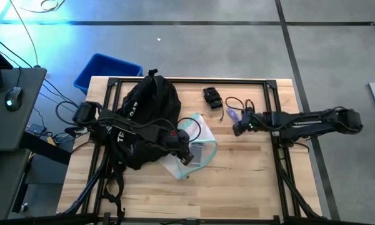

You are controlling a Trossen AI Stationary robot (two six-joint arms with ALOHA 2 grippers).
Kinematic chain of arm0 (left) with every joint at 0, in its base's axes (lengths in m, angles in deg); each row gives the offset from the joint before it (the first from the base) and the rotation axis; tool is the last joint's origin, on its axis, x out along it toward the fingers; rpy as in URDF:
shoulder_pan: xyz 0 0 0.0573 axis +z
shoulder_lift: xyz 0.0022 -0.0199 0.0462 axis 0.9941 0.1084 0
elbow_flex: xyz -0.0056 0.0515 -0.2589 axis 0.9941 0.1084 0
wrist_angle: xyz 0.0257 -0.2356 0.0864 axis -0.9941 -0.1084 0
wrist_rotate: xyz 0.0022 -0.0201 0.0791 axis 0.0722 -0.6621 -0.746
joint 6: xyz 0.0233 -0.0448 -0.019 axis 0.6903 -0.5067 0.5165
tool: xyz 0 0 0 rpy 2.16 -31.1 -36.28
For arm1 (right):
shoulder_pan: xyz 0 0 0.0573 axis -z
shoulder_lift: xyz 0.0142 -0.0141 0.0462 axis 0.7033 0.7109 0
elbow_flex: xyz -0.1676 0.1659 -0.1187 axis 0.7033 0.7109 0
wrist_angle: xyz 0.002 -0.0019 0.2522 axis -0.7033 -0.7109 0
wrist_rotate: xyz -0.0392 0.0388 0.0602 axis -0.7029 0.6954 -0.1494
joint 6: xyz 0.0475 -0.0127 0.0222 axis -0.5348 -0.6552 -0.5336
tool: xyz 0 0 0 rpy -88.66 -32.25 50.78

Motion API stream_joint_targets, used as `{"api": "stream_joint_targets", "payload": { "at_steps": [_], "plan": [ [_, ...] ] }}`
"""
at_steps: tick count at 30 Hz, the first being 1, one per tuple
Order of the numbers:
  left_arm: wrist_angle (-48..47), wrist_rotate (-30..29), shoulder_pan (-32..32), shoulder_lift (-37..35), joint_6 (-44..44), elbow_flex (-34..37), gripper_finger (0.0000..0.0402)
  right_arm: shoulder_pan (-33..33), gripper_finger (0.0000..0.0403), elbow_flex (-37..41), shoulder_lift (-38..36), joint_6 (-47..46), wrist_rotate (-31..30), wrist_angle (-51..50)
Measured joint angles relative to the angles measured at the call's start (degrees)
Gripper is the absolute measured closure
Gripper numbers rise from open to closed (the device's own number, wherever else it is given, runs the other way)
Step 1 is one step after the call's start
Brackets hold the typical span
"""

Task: Unpack backpack
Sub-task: Remove the game card from the zip bag

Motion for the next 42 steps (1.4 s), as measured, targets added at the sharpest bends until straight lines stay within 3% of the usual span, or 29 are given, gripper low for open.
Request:
{"api": "stream_joint_targets", "payload": {
  "at_steps": [3,6,10,13,17,21,27,32,36,42],
  "plan": [
    [-1.94,-1.23,0.00,-1.68,-0.52,0.00,0.0402,-1.11,0.0187,-3.52,-1.00,5.78,3.52,-4.47],
    [-5.48,-2.38,0.30,-3.14,-0.37,-0.11,0.0402,-4.08,0.0184,-5.99,-1.11,11.84,9.18,-2.14],
    [-8.82,-2.43,0.79,-3.48,1.95,-0.09,0.0402,-11.66,0.0191,-6.57,-0.96,19.42,18.97,8.91],
    [-8.84,-2.80,0.79,-3.48,3.45,-0.09,0.0402,-18.28,0.0201,-6.71,-0.04,22.47,22.06,19.40],
    [-8.90,-5.55,0.79,-3.48,3.19,-0.09,0.0402,-23.47,0.0225,-6.80,6.03,20.02,21.72,30.08],
    [-8.85,-6.01,1.11,-3.48,2.75,-0.09,0.0402,-26.43,0.0269,-7.59,16.43,15.37,15.02,35.84],
    [-8.61,-6.73,1.20,-3.48,6.06,-0.04,0.0402,-26.87,0.0342,-18.90,33.79,15.92,10.99,36.82],
    [-9.41,-6.65,1.16,-3.48,11.72,-0.04,0.0402,-26.15,0.0393,-32.17,46.38,10.76,6.02,29.00],
    [-12.60,-6.65,1.16,-3.48,14.39,-0.02,0.0402,-25.51,0.0399,-40.38,54.11,4.63,6.76,19.18],
    [-13.95,-6.14,0.33,-3.48,17.20,0.00,0.0402,-26.08,0.0402,-43.32,55.09,-0.39,7.15,7.69]
  ]
}}
